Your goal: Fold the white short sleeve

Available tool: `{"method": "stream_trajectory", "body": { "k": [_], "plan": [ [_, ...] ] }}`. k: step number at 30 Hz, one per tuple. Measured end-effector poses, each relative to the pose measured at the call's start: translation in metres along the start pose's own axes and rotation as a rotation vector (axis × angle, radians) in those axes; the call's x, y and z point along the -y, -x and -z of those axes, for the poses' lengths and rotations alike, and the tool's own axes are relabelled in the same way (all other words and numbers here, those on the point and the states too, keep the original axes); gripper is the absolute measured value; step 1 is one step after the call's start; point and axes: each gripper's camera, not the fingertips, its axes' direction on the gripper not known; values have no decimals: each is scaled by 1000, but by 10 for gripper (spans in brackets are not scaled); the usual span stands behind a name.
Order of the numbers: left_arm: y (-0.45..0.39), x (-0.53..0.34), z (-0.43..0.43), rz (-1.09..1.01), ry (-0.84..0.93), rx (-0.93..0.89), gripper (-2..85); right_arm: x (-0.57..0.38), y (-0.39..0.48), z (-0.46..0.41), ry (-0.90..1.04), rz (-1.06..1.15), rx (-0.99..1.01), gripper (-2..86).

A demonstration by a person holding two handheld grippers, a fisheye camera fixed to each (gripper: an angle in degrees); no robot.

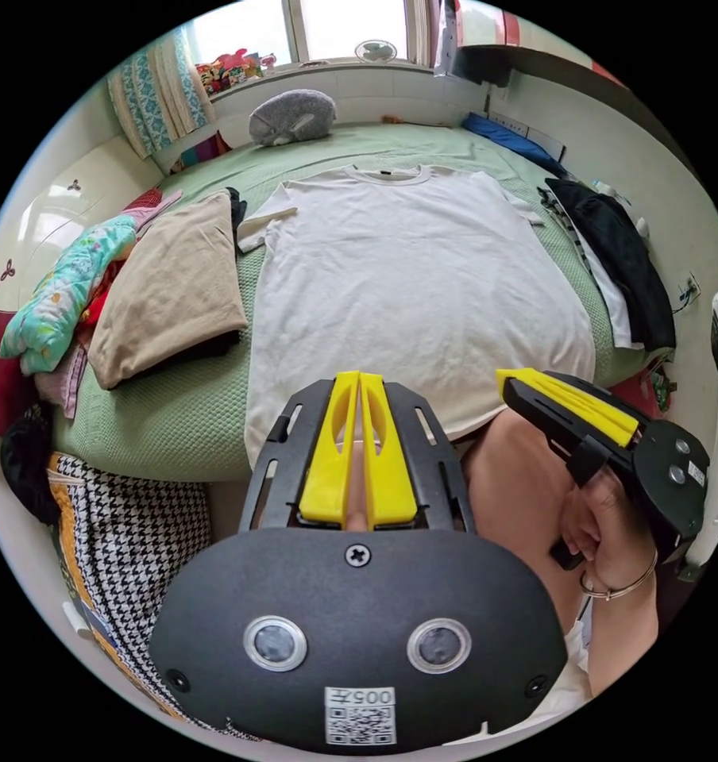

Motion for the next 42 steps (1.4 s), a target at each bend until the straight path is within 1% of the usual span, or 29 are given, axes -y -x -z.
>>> {"method": "stream_trajectory", "body": {
  "k": [7, 12, 17, 19, 21, 23, 25, 27, 28, 29, 30, 32, 34, 35, 37, 39, 42],
  "plan": [
    [-8, 1, 0, -77, -25, 95, -7, 6, 4, -5, 11, 25, -4, -10],
    [-12, -4, 6, -127, -119, 207, -5, 15, 6, -13, 43, 44, 36, -10],
    [3, 4, 2, -123, -113, 257, -2, 21, 5, -14, 42, 54, 84, -9],
    [19, 12, 0, -95, -93, 232, -1, 26, 7, -17, 60, 65, 84, -9],
    [50, 30, -3, -19, -63, 165, -1, 38, 9, -21, 90, 74, 57, -9],
    [76, 45, -1, 34, -88, 131, -1, 53, 12, -21, 79, 87, 68, -9],
    [103, 66, 3, 89, -121, 138, -1, 71, 16, -16, 8, 118, 89, -8],
    [148, 101, 14, 192, -179, 115, -2, 104, 24, -11, -103, 166, 115, -5],
    [160, 109, 17, 224, -201, 107, -2, 114, 26, -12, -124, 173, 123, -4],
    [186, 125, 25, 299, -257, 89, -2, 135, 30, -13, -152, 183, 145, 2],
    [211, 139, 31, 375, -319, 67, -3, 158, 35, -17, -172, 189, 174, 15],
    [246, 160, 30, 453, -362, 15, -3, 191, 44, -24, -211, 196, 205, 44],
    [273, 175, 16, 506, -348, -24, -4, 221, 56, -34, -250, 216, 211, 73],
    [285, 179, 2, 527, -329, -27, -4, 238, 66, -43, -266, 264, 210, 88],
    [297, 180, -21, 553, -305, -2, -5, 262, 81, -62, -258, 326, 195, 105],
    [311, 185, -47, 556, -238, 18, -5, 289, 95, -93, -183, 375, 165, 109],
    [326, 190, -63, 577, -215, 1, -5, 311, 103, -128, -88, 362, 125, 105]
  ]
}}
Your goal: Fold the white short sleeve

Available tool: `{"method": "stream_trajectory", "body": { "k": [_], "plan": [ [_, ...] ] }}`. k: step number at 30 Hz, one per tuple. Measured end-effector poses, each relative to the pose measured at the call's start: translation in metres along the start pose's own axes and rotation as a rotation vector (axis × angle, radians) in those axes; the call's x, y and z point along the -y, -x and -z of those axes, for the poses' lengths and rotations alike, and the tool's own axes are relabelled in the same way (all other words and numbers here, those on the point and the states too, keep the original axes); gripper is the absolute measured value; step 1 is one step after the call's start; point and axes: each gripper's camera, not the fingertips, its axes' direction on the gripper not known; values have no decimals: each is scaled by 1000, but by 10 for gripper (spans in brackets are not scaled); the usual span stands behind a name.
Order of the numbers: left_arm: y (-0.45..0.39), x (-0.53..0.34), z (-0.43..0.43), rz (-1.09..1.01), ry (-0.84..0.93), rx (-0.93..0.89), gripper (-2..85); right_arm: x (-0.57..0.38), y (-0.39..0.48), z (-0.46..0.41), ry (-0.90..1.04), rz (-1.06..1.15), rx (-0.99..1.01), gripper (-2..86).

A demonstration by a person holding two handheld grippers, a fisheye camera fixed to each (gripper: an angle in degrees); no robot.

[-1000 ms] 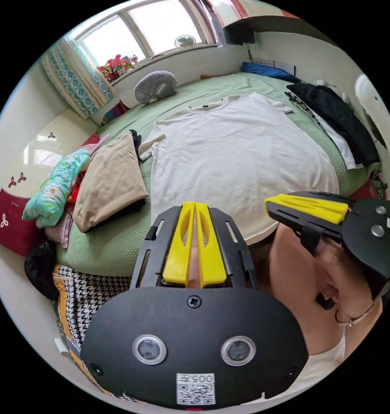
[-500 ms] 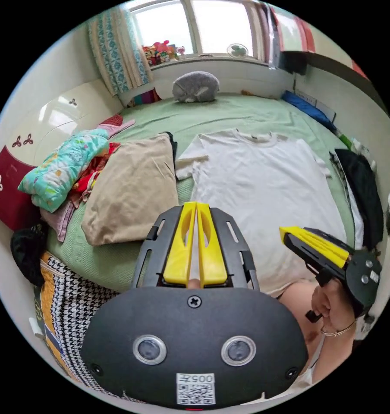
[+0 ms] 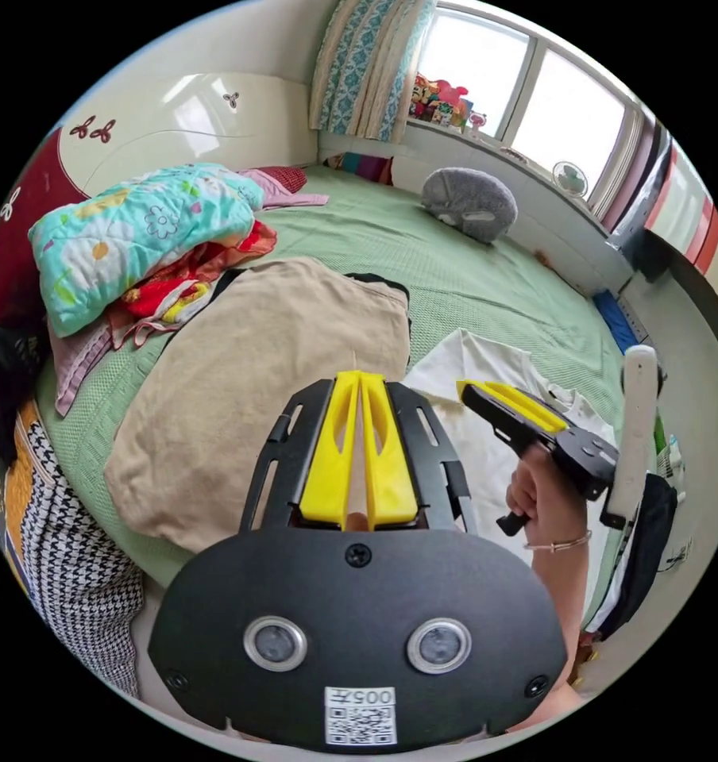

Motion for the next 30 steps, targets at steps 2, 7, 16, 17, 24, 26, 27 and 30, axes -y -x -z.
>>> {"method": "stream_trajectory", "body": {
  "k": [2, 7, 16, 17, 24, 26, 27, 30],
  "plan": [
    [2, 8, -5, 0, 1, -48, -5, 5, -4, -16, 63, -43, 4, 89],
    [-2, 20, -17, -47, -9, -21, -6, 10, -6, -18, 65, -67, -14, 12],
    [12, 45, -66, -89, 112, -78, -6, 16, -67, 52, -154, -243, -17, -5],
    [12, 48, -71, -103, 125, -93, -6, 15, -78, 56, -176, -287, -47, -2],
    [2, 63, -103, -185, 194, -161, 4, 21, -116, 37, -74, -384, -133, 48],
    [0, 67, -110, -197, 201, -193, 12, 25, -113, 40, -86, -362, -151, 53],
    [-2, 69, -116, -210, 214, -210, 20, 27, -110, 41, -98, -343, -141, 54],
    [-8, 73, -131, -241, 248, -262, 38, 33, -102, 38, -92, -268, -42, 54]
  ]
}}
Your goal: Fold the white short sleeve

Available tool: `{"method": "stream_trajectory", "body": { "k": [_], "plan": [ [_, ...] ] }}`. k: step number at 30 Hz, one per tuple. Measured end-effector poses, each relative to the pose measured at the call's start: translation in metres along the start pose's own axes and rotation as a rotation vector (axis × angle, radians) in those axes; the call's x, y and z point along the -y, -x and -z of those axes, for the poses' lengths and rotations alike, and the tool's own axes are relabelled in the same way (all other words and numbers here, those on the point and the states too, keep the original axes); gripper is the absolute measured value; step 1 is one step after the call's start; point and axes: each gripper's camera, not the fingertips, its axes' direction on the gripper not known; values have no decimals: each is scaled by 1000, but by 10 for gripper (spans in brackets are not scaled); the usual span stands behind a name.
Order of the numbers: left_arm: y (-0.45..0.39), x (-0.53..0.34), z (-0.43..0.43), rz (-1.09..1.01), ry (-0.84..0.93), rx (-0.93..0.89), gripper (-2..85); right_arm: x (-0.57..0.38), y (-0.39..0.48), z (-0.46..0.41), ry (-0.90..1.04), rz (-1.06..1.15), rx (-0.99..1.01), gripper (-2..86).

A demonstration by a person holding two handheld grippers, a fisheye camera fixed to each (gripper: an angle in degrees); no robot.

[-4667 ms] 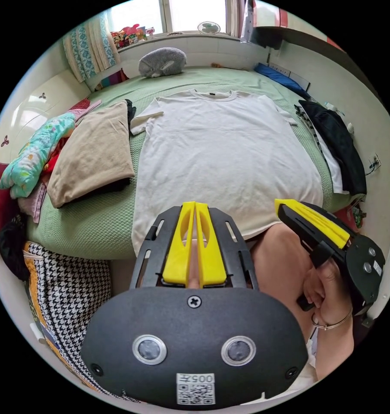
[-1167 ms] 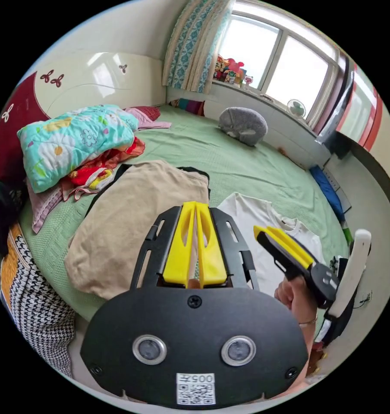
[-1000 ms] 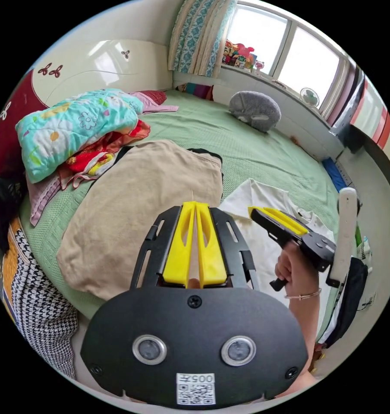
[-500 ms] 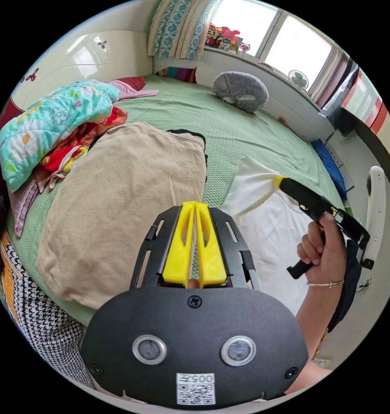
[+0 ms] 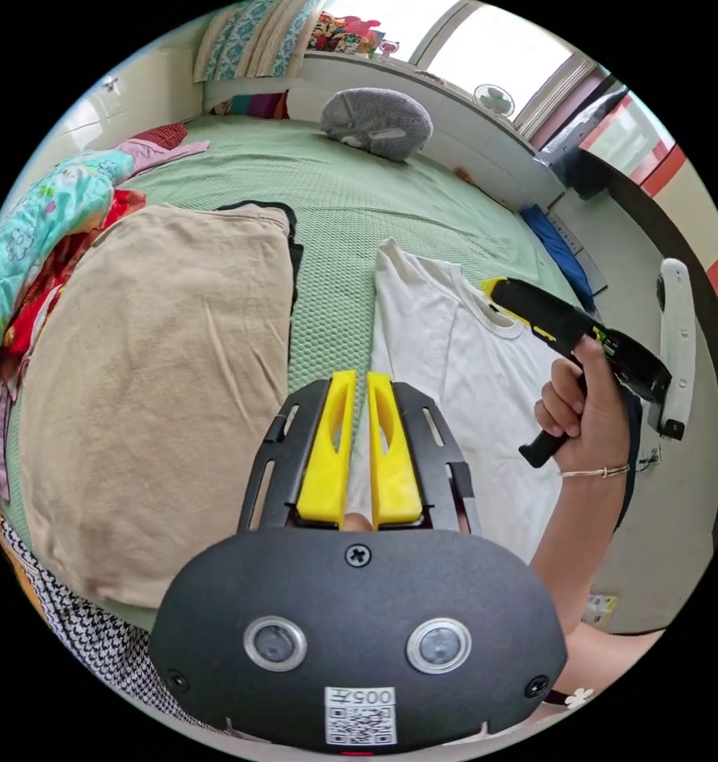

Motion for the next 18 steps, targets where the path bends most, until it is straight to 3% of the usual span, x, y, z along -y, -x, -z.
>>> {"method": "stream_trajectory", "body": {
  "k": [5, 12, 16, 18],
  "plan": [
    [5, 7, -19, 2, 38, -87, 28, 8, 14, -24, 163, 92, 90, 47],
    [17, 19, -26, 36, 19, -50, 13, 8, 34, -63, 370, 182, 204, 23],
    [25, 23, -30, 56, 16, -54, 11, 4, 47, -80, 364, 195, 160, -4],
    [27, 26, -33, 60, 23, -37, 10, 2, 54, -73, 281, 234, 297, -8]
  ]
}}
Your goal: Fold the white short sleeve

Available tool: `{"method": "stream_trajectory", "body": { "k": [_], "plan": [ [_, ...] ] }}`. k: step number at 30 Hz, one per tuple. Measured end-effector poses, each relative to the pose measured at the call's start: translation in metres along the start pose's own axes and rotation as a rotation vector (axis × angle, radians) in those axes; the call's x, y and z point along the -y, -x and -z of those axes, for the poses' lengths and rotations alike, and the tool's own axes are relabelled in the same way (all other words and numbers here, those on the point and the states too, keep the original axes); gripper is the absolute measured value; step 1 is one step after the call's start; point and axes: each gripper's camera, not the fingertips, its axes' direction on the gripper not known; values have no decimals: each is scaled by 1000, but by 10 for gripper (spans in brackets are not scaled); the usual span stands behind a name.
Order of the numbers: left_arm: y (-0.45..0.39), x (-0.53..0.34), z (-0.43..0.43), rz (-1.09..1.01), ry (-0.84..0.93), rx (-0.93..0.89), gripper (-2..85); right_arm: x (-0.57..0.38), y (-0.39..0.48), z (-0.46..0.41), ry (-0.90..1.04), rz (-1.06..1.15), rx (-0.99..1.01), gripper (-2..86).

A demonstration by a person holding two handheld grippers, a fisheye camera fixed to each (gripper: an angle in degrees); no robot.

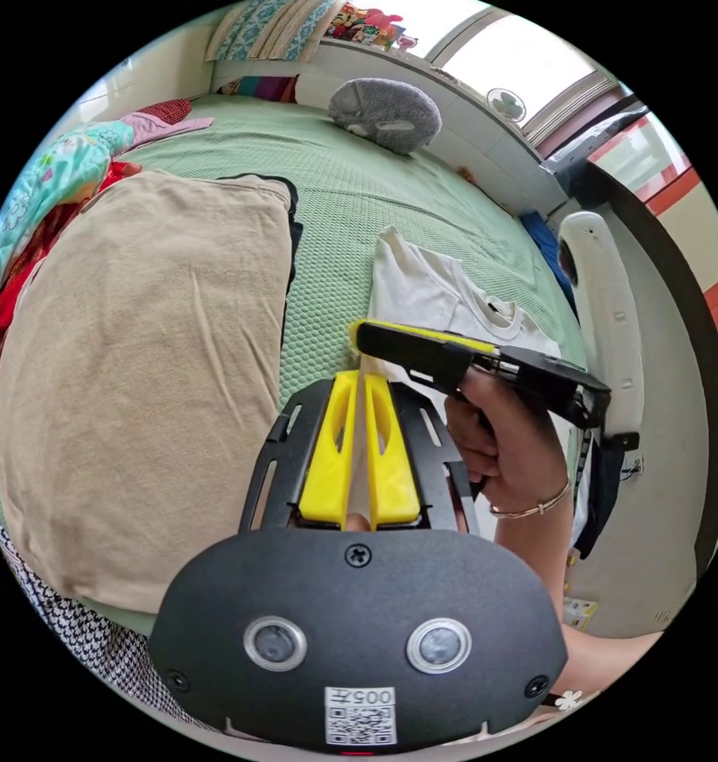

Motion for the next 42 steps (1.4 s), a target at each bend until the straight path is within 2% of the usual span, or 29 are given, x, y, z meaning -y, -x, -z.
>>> {"method": "stream_trajectory", "body": {
  "k": [3, 6, 9, 12, 16, 19, 21, 25, 28, 34, 38, 42],
  "plan": [
    [0, 3, -2, -7, -4, 27, 9, -1, -1, 13, -83, -15, 77, -9],
    [-2, 6, -7, -20, 2, 5, 8, 0, -4, 31, -100, -27, -49, -9],
    [-3, 8, -11, -21, 5, 11, 8, 3, -12, 40, -7, -61, -140, -10],
    [-3, 10, -13, -16, -1, 34, 8, 4, -17, 32, 118, -40, -93, -9],
    [-3, 11, -16, -12, 2, 29, 8, 6, -15, 3, 236, -34, -148, -10],
    [-3, 12, -17, -7, -5, 37, 8, 7, -6, -2, 155, -8, -129, -10],
    [-4, 12, -18, -4, -10, 43, 8, 4, -5, -2, 83, -11, -18, -10],
    [-6, 12, -23, -8, -1, 49, 7, 4, -10, 8, 110, -48, 22, -10],
    [-8, 12, -24, -5, -7, 37, 7, 0, -12, 33, 51, -54, 12, -10],
    [-19, 7, -15, -15, -139, 24, 2, -15, -31, 64, -162, -183, -118, -10],
    [-31, 11, -29, -40, -96, 47, -2, -21, -39, 58, -192, -225, -191, -10],
    [-38, 15, -61, -36, 68, 116, -3, -22, -42, 32, -109, -240, -235, -11]
  ]
}}
